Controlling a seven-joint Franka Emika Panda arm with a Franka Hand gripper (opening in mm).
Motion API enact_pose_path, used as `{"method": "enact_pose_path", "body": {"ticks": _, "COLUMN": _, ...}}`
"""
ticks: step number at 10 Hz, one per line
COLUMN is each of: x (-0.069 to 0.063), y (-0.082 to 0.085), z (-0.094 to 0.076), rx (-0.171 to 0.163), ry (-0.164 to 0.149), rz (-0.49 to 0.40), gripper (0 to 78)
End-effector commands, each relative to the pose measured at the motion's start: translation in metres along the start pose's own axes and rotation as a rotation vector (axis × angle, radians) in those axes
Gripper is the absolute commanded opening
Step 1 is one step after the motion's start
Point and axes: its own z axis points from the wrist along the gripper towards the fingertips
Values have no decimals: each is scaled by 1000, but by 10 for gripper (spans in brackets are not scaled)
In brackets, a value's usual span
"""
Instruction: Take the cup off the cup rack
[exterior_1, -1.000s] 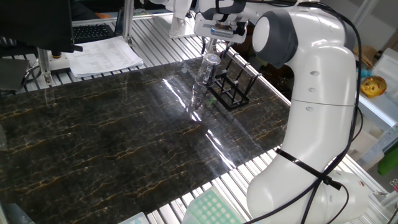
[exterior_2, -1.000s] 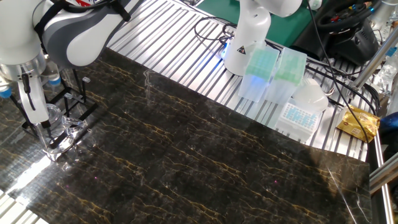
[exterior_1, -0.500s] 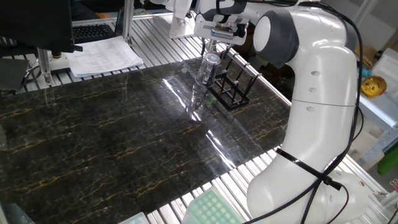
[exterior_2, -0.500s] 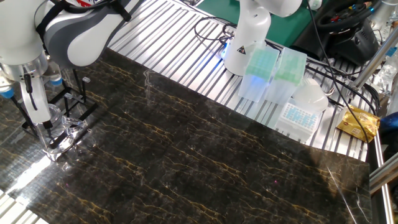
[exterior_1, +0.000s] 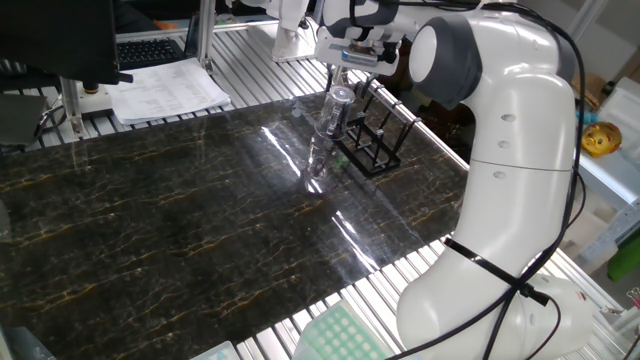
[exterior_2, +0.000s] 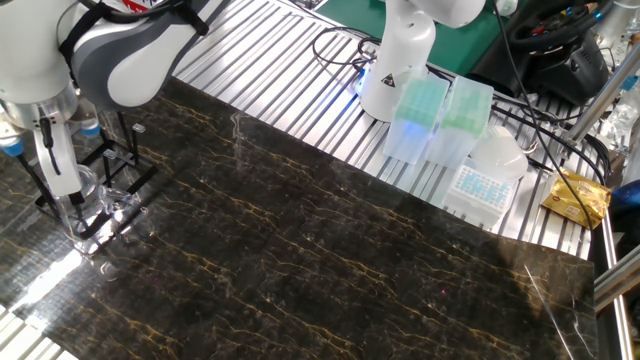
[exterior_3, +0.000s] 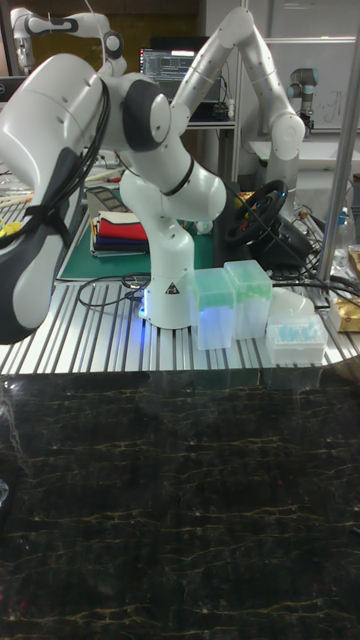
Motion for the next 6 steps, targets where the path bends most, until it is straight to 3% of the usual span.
{"method": "enact_pose_path", "body": {"ticks": 1, "x": -4, "y": -4, "z": 4, "rx": -8, "ry": -2, "rz": -13, "gripper": 774}}
{"method": "enact_pose_path", "body": {"ticks": 6, "x": 2, "y": 8, "z": -6, "rx": -10, "ry": -10, "rz": 10, "gripper": 774}}
